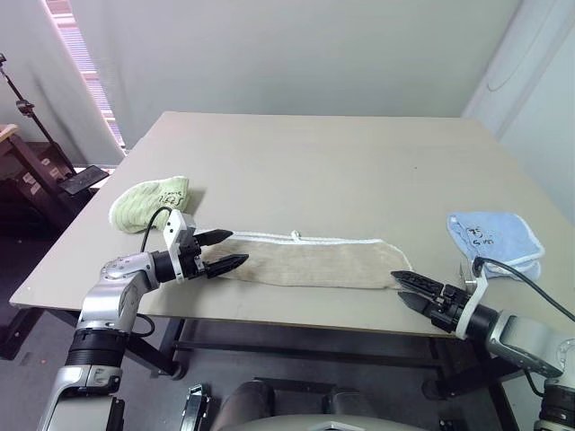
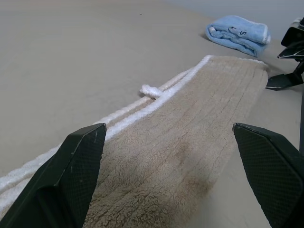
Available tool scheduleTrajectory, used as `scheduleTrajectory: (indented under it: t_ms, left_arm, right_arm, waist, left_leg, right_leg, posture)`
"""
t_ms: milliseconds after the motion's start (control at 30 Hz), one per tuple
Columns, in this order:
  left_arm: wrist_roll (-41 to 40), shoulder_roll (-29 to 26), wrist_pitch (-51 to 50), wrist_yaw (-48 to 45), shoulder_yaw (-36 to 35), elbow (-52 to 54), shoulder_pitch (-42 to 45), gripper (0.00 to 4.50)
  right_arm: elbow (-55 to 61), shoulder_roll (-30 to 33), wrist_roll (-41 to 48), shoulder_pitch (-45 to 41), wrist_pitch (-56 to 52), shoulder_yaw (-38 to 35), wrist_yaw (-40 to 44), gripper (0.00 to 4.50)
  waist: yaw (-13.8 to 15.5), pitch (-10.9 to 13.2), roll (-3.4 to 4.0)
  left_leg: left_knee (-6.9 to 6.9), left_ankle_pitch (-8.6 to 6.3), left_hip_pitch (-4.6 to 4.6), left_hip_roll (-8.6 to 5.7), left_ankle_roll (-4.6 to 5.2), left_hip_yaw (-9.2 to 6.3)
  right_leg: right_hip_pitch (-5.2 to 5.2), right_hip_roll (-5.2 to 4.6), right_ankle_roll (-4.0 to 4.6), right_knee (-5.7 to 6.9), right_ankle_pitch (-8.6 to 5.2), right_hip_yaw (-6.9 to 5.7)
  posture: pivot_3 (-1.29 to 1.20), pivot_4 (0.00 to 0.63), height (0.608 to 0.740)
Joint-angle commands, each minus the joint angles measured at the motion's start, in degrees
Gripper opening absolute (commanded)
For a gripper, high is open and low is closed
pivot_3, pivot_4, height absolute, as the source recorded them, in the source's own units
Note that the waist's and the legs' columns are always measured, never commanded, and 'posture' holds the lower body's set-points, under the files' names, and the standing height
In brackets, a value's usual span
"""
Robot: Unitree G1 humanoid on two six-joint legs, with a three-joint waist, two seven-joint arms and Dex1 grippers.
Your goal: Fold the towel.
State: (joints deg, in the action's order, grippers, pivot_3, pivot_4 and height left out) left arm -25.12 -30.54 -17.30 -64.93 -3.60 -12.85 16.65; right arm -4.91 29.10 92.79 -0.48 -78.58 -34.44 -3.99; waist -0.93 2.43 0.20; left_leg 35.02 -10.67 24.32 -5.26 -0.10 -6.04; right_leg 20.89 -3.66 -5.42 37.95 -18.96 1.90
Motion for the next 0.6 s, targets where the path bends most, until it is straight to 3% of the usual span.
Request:
scheduleTrajectory:
  t_ms: [33,233,333,600]
  left_arm:
    - [-0.2,-0.6,0.3,0.1,-0.5,0.9,1.0,4.5]
    - [0.0,-0.8,0.3,0.4,-0.6,1.2,0.8,4.5]
    - [0.2,-0.8,0.5,0.8,-0.7,1.4,0.6,4.5]
    - [0.0,-0.8,0.8,1.5,-0.9,1.8,0.1,4.5]
  right_arm:
    - [-1.8,0.0,-0.2,-1.6,4.8,0.2,-4.2,4.2]
    - [-2.4,-0.1,0.0,-2.9,7.1,2.5,-5.1,4.2]
    - [-2.5,0.1,0.2,-3.2,7.6,3.4,-4.8,3.29]
    - [-3.6,-1.0,1.3,-1.0,11.0,2.5,-4.0,0.27]
  waist:
    - [0.0,0.0,0.0]
    - [-0.2,0.0,0.0]
    - [-0.1,0.0,0.01]
    - [0.1,-0.1,-0.2]
  left_leg:
    - [0.0,0.0,0.0,0.0,0.0,0.01]
    - [-0.03,0.0,0.0,0.04,0.0,0.03]
    - [-0.05,0.0,0.02,0.06,0.0,0.03]
    - [-0.43,0.09,0.07,0.09,0.16,0.06]
  right_leg:
    - [0.0,-0.01,0.0,-0.02,0.0,0.0]
    - [0.08,-0.02,0.03,-0.03,0.02,0.0]
    - [0.14,-0.02,0.04,-0.03,0.03,-0.02]
    - [0.39,-0.03,0.04,-0.02,0.04,-0.07]
  posture:
    - [0.0,0.0,0.74]
    - [0.0,0.0,0.74]
    - [0.0,0.0,0.74]
    - [0.0,0.0,0.74]
